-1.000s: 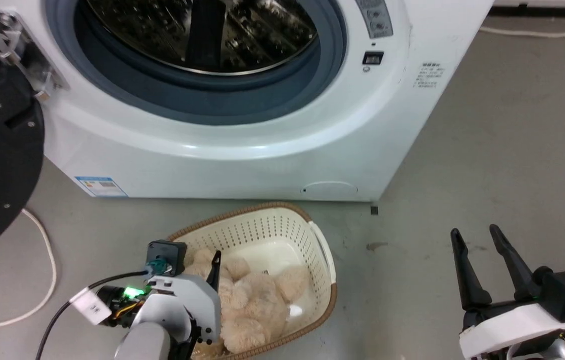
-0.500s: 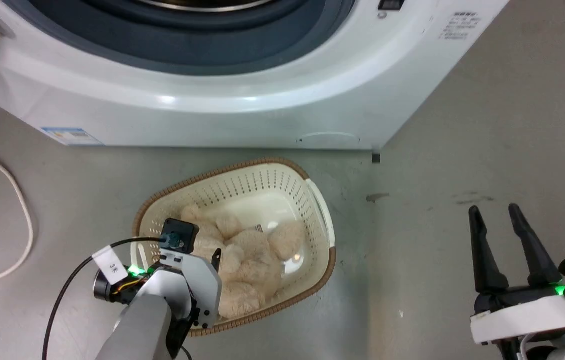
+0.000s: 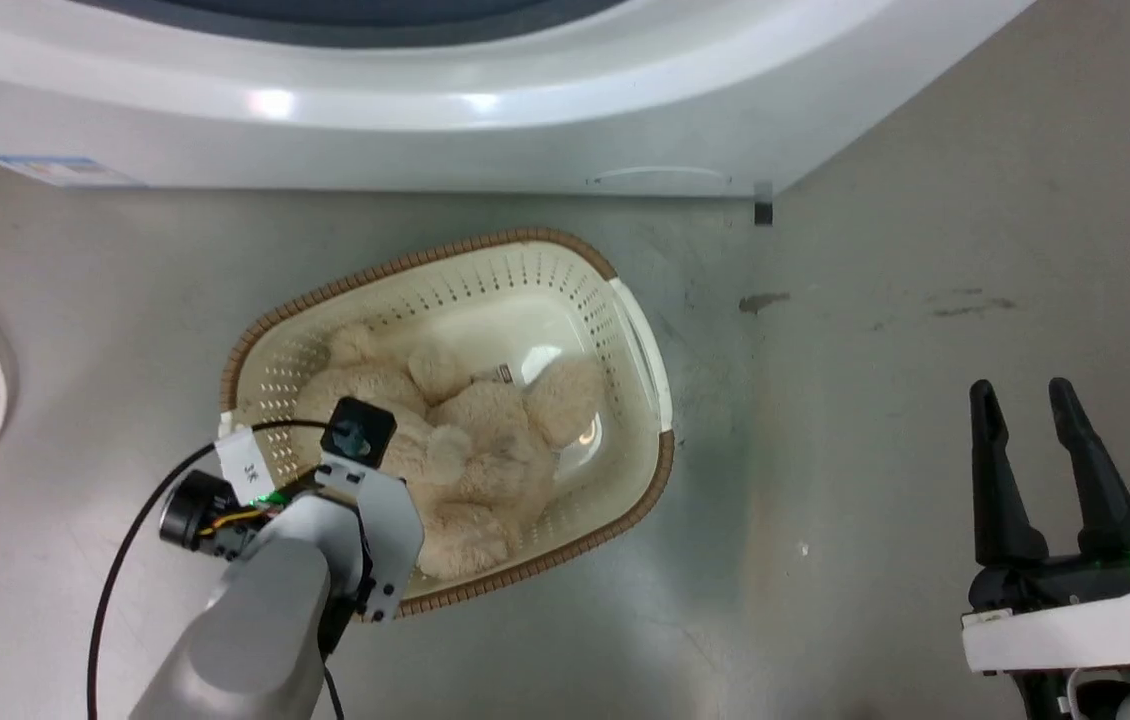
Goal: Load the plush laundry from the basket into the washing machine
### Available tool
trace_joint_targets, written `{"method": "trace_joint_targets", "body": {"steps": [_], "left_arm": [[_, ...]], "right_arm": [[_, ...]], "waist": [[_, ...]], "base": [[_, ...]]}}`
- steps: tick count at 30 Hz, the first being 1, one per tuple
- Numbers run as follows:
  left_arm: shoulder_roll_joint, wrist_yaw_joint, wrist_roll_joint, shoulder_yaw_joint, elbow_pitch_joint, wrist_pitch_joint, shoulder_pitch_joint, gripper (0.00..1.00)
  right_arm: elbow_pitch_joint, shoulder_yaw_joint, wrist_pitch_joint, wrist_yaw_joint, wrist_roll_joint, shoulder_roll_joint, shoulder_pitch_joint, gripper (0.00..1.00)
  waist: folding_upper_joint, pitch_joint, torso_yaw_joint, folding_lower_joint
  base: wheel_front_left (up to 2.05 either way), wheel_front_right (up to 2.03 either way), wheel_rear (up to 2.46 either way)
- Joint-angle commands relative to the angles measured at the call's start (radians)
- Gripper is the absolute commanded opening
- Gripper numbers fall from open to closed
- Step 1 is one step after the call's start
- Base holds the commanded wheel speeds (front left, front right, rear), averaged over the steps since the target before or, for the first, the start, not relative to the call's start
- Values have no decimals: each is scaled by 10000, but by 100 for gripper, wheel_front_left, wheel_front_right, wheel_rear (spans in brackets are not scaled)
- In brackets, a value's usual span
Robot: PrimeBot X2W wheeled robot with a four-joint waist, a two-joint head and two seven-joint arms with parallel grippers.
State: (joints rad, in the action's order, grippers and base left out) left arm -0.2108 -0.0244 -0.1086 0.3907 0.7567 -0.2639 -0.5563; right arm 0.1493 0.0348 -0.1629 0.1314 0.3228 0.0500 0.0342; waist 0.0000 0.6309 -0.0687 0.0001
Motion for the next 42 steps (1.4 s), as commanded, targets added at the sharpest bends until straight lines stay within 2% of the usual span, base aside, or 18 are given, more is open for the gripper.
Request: {"method": "trace_joint_targets", "body": {"steps": [1, 15, 25, 26, 27, 28, 42], "left_arm": [[-85, 94, 24, 186, 276, -81, -348, 100], [-205, 273, -203, 997, 1482, 416, -1591, 100], [-141, 42, -458, 1625, 2533, 811, -2489, 100], [-125, 0, -503, 1678, 2659, 815, -2574, 92], [-108, -38, -541, 1736, 2777, 830, -2664, 44], [-93, -95, -563, 1813, 2886, 859, -2753, 0], [214, -645, -1085, 2760, 4515, 1278, -3686, 0]], "right_arm": [[142, 40, -122, -4, 160, 2, 173, 100], [622, 124, -413, -5, 846, 2, 230, 100], [765, 105, -621, -6, 1274, 2, 347, 100], [780, 105, -642, -6, 1319, 2, 363, 100], [795, 108, -663, -6, 1363, 2, 377, 100], [805, 113, -684, -6, 1407, 2, 392, 100], [291, 8, -974, -7, 2103, 2, 928, 100]], "waist": [[0, 318, -33, -1], [0, 1654, -165, -1], [0, 2500, -234, -1], [0, 2578, -245, -1], [0, 2657, -254, -1], [0, 2733, -260, -1], [0, 3009, -83, -1]], "base": [[0, 0, 0], [0, 0, 0], [0, 0, 0], [0, 0, 0], [0, 0, 0], [0, 0, 0], [0, 0, 0]]}}
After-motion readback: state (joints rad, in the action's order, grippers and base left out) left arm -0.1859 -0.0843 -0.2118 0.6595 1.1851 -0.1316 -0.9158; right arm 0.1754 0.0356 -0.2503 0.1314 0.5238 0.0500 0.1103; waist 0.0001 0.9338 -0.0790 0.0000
